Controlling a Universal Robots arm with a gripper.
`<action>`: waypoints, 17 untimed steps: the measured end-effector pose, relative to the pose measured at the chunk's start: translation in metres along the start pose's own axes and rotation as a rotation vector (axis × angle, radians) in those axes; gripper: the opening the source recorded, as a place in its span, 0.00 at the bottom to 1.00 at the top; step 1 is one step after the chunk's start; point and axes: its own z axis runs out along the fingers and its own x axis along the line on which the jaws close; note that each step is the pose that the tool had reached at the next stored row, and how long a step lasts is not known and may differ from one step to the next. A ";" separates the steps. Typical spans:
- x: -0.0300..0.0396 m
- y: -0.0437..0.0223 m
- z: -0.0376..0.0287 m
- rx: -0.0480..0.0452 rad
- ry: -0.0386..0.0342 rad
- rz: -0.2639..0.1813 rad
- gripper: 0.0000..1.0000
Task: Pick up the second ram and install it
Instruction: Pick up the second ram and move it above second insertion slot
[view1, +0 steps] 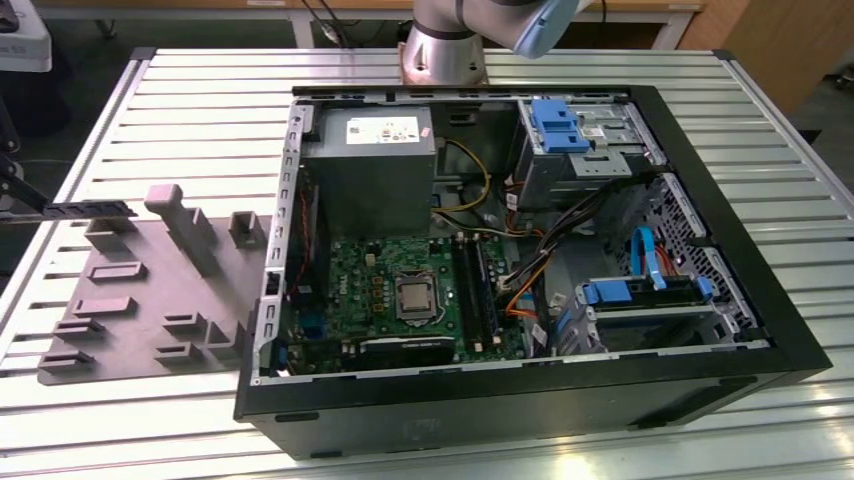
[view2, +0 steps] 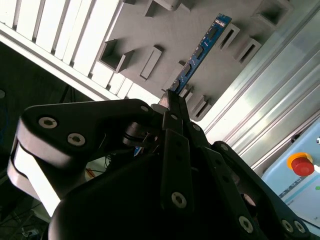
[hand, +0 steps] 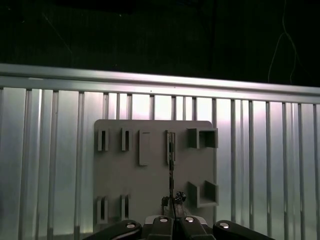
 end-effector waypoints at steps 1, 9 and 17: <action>-0.0002 0.0000 -0.0008 0.0001 -0.0001 0.000 0.11; -0.0015 0.0003 -0.0068 0.0000 0.0000 0.000 0.11; -0.0027 0.0006 -0.0126 0.0000 -0.0001 0.000 0.11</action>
